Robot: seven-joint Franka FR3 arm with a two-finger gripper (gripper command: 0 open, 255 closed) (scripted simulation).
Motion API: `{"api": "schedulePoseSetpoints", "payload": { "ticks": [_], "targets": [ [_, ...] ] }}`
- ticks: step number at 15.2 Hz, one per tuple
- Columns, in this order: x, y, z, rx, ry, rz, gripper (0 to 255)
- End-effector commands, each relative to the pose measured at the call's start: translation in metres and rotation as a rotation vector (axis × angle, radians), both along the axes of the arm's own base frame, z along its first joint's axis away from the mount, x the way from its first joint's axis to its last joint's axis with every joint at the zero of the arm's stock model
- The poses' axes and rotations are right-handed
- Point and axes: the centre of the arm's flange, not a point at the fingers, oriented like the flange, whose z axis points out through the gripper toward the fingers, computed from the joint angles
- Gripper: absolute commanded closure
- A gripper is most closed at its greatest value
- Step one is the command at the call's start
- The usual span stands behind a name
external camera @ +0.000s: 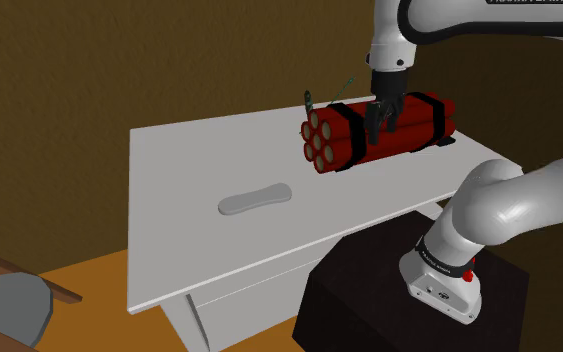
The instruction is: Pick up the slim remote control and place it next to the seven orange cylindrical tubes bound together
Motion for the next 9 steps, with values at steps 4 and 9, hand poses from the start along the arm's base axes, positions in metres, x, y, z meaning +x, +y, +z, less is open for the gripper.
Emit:
{"api": "schedulePoseSetpoints", "payload": {
  "ticks": [4,9],
  "targets": [
    [0.028,0.014,-0.020,0.010,-0.023,0.125,0],
    [0.071,0.046,-0.052,0.027,-0.063,0.332,0]
  ]
}}
